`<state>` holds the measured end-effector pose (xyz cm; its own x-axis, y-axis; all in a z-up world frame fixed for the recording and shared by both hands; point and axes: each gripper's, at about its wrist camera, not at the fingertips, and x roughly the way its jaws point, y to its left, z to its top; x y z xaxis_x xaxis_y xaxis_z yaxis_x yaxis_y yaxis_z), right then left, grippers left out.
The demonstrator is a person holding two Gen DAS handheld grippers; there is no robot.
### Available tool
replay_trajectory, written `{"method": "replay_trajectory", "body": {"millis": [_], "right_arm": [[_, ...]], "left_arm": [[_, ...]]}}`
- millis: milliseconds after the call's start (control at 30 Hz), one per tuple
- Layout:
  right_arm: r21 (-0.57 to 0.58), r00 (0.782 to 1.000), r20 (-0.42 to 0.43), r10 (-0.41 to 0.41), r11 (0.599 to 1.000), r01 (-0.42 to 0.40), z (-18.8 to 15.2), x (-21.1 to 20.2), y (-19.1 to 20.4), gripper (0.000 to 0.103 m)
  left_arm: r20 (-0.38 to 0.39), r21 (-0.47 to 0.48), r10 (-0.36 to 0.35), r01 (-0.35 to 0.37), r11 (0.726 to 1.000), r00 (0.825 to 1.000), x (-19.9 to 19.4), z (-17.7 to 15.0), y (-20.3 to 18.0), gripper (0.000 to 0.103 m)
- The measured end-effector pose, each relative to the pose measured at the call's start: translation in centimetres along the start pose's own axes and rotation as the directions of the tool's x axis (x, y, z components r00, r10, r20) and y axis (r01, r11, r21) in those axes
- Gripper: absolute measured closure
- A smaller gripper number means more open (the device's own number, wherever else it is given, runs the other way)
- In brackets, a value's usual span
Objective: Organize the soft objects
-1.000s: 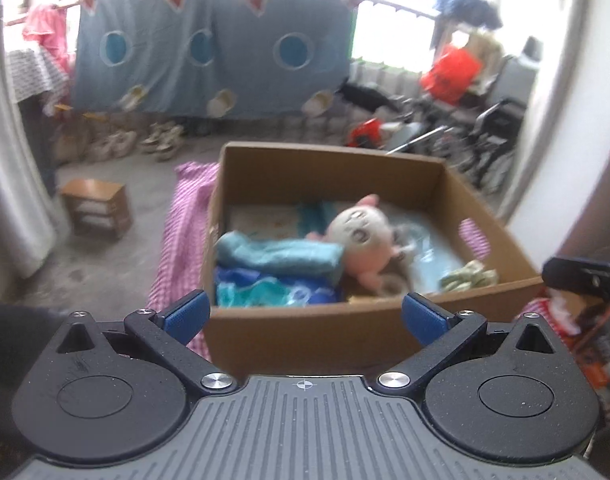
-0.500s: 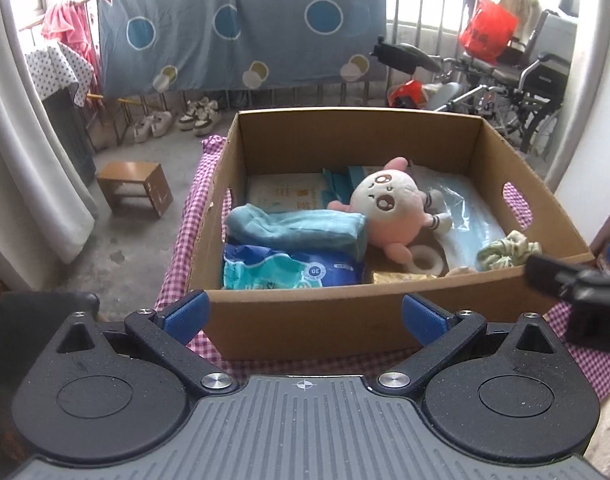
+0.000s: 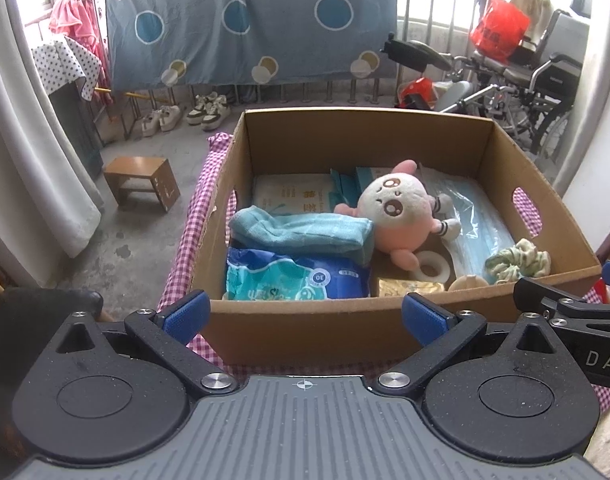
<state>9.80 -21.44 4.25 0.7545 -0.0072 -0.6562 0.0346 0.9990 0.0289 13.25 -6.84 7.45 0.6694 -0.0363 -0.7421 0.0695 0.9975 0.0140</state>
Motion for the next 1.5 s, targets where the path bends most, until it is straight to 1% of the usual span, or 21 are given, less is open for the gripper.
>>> {"method": "replay_trajectory", "body": {"millis": [300, 1500], "right_arm": [[0.005, 1.000, -0.017, 0.002, 1.000, -0.002, -0.05, 0.32, -0.09, 0.000], [0.007, 1.000, -0.015, -0.005, 1.000, 0.005, 0.02, 0.10, -0.22, 0.000]], "left_arm": [[-0.007, 0.004, 0.011, -0.011, 1.000, 1.000, 0.13, -0.07, -0.01, 0.001], [-0.003, 0.002, 0.013, -0.013, 1.000, 1.000, -0.20, -0.09, 0.02, 0.001]]}}
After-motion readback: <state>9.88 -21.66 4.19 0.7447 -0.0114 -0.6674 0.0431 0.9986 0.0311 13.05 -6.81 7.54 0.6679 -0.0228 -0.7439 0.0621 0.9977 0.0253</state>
